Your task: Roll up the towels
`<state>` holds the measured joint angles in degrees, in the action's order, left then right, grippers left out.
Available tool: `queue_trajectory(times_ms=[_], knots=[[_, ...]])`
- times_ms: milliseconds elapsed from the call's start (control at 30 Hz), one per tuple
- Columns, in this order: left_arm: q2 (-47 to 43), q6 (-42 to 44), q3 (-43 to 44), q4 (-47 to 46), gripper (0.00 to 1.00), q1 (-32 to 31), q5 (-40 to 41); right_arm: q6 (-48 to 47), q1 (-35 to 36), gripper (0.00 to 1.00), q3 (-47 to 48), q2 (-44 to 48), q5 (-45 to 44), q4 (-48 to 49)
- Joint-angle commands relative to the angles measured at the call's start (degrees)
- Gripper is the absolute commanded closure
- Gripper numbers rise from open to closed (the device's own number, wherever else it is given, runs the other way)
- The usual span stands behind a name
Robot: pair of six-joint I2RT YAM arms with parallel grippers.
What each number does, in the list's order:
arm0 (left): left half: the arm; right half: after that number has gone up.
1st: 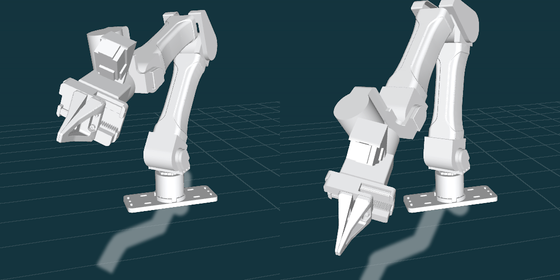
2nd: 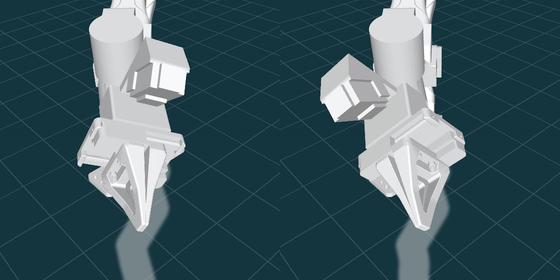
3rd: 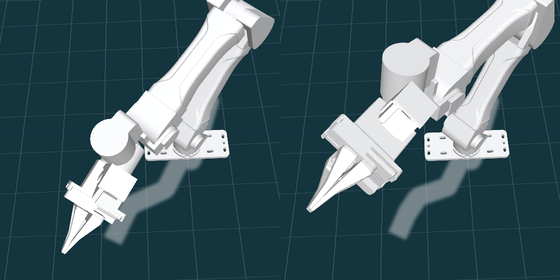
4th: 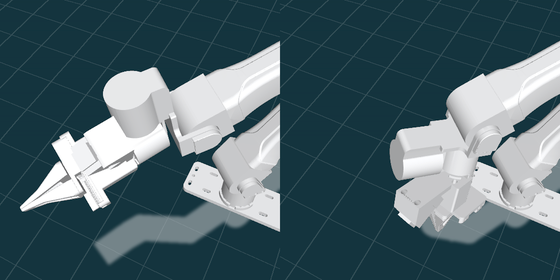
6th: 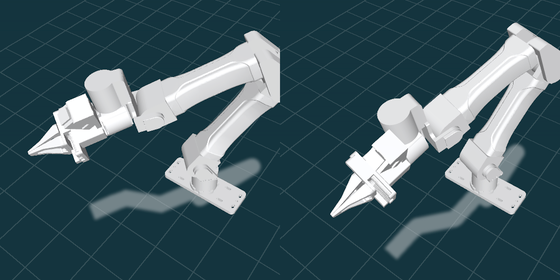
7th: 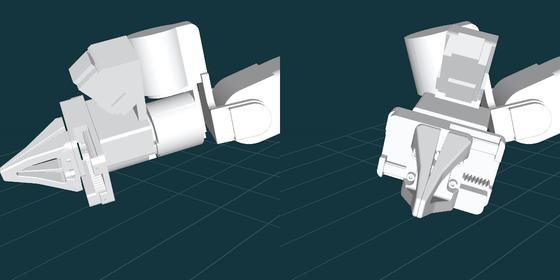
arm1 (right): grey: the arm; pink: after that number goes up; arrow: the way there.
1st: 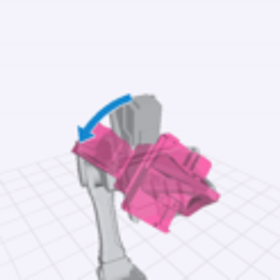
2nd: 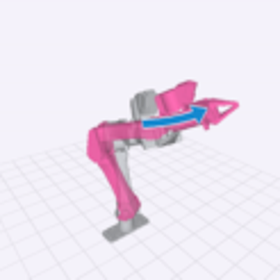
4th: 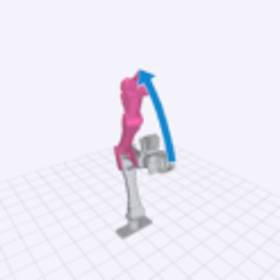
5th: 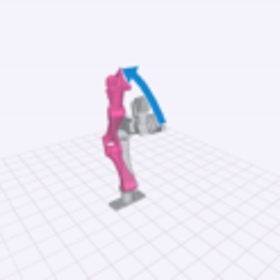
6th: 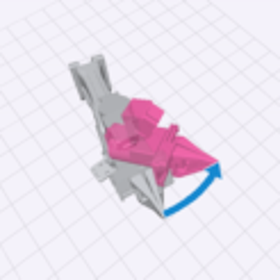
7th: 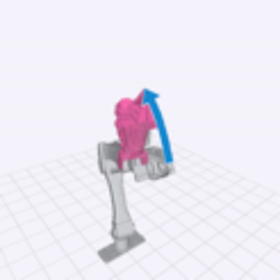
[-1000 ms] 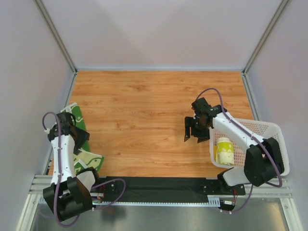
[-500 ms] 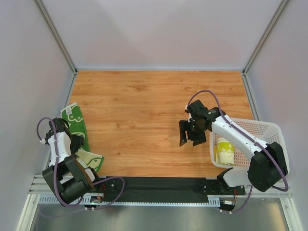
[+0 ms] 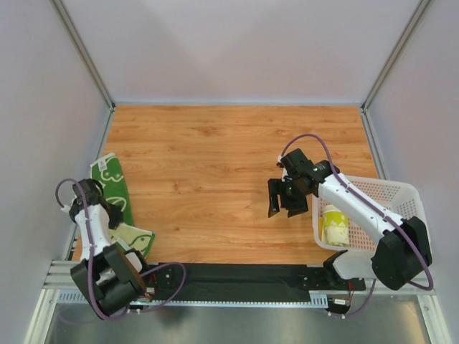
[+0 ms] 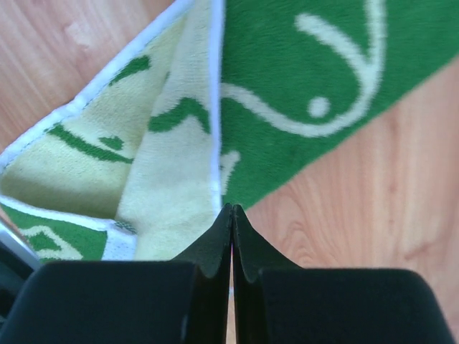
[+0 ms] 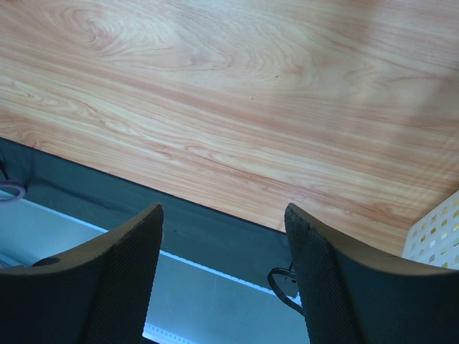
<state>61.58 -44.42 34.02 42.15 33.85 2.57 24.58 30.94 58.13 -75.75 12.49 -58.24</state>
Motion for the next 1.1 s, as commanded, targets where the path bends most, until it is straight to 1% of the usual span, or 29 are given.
queue_trajectory(times_ms=[0, 67, 100, 133, 167, 200, 233, 267, 300, 333, 367, 400, 433, 467, 500, 533, 600, 633, 667, 700, 733, 800, 833, 867, 967, 1000, 1067], knots=[[-8.6, 1.9, 1.0, 0.3, 1.00, 0.4, -3.4, 0.6, 0.1, 0.30, 0.7, 1.8, -0.5, 0.0], [-10.7, 1.8, 1.8, 1.7, 1.00, 0.3, -2.7, 1.4, 0.2, 0.30, 1.0, 1.9, 0.0, 0.5], [-11.2, 1.8, 3.0, 2.9, 1.00, 0.3, -2.7, 1.6, 0.4, 0.30, 1.2, 2.0, 1.6, 1.0], [-11.0, 1.8, 3.7, 3.5, 0.97, 0.3, -2.8, 1.1, 0.9, 0.27, 1.2, 1.9, 3.1, 3.3], [-10.7, 2.8, 4.4, 3.7, 0.87, 0.3, -4.4, 0.9, 2.9, 0.25, 1.6, 1.3, 6.3, 4.6], [-9.8, 3.6, 6.7, 4.9, 0.82, 0.3, -5.1, 0.8, 4.6, 0.23, 2.5, 0.8, 7.5, 5.8], [-9.5, 4.4, 8.2, 5.7, 0.73, 0.4, -5.6, 0.6, 6.7, 0.19, 3.7, -0.1, 8.0, 7.5], [-9.3, 6.1, 9.5, 6.4, 0.54, 0.3, -5.5, 0.8, 11.8, 0.18, 5.5, -2.5, 7.7, 8.0], [-9.3, 6.9, 11.8, 7.7, 0.43, 0.3, -4.8, 1.1, 14.1, 0.16, 9.2, -4.1, 7.6, 8.7], [-9.5, 7.3, 12.7, 8.4, 0.27, 0.3, -3.8, 1.3, 16.2, 0.15, 11.6, -6.0, 7.7, 9.5], [-9.3, 7.8, 13.6, 9.4, 0.12, 0.3, -2.7, 2.0, 19.4, 0.15, 13.7, -9.9, 8.4, 10.2], [-8.6, 9.0, 15.4, 11.3, 0.10, 0.6, -0.9, 2.3, 20.9, 0.14, 17.4, -12.0, 8.5, 11.3], [-8.3, 9.6, 16.1, 12.2, 0.10, 0.7, -0.9, 2.7, 22.1, 0.14, 19.0, -14.2, 8.8, 13.9], [-8.6, 9.9, 16.6, 12.9, 0.10, 0.8, -2.0, 3.0, 24.4, 0.14, 20.8, -19.0, 10.5, 15.2], [-9.2, 10.6, 16.7, 13.5, 0.10, 0.8, -3.2, 2.9, 25.4, 0.14, 23.1, -22.0, 11.8, 16.4], [-10.0, 10.8, 16.6, 13.3, 0.11, 0.7, -6.3, 2.9, 26.4, 0.16, 28.0, -27.9, 12.7, 17.2], [-13.7, 12.3, 15.5, 11.8, 0.14, 0.8, -9.9, 1.9, 29.0, 0.17, 34.7, -34.0, 13.3, 16.6], [-15.1, 12.7, 15.0, 11.6, 0.16, 0.7, -11.7, 1.8, 29.7, 0.18, 40.9, -36.7, 12.9, 16.1], [-17.4, 13.1, 14.7, 11.8, 0.16, 0.7, -13.6, 2.1, 30.6, 0.18, 44.1, -42.1, 12.4, 15.8], [-18.6, 13.3, 14.0, 12.3, 0.16, 0.7, -14.2, 2.7, 30.8, 0.20, 47.0, -44.7, 12.6, 15.3], [-19.6, 12.6, 13.6, 12.7, 0.16, 0.5, -14.2, 2.9, 31.2, 0.21, 53.3, -49.7, 13.0, 14.8], [-21.2, 13.0, 13.9, 13.3, 0.16, 0.3, -16.0, 3.5, 32.1, 0.22, 59.0, -54.3, 13.3, 14.7], [-21.7, 12.8, 13.7, 13.3, 0.16, 0.3, -16.2, 4.0, 32.7, 0.22, 64.2, -58.5, 13.3, 14.3], [-22.1, 12.7, 13.6, 13.5, 0.14, 0.3, -15.8, 4.4, 33.0, 0.23, 67.4, -60.6, 13.5, 13.7], [-21.4, 13.3, 14.8, 15.0, 0.14, 0.3, -14.4, 5.6, 34.7, 0.24, 74.2, -66.4, 13.4, 14.4], [-21.2, 13.7, 15.3, 15.3, 0.17, 0.2, -14.0, 6.0, 35.2, 0.24, 75.2, -68.2, 12.8, 15.3], [-20.4, 14.1, 17.6, 17.4, 0.17, -0.5, -11.5, 7.1, 36.2, 0.25, 76.3, -70.0, 14.1, 17.1]])
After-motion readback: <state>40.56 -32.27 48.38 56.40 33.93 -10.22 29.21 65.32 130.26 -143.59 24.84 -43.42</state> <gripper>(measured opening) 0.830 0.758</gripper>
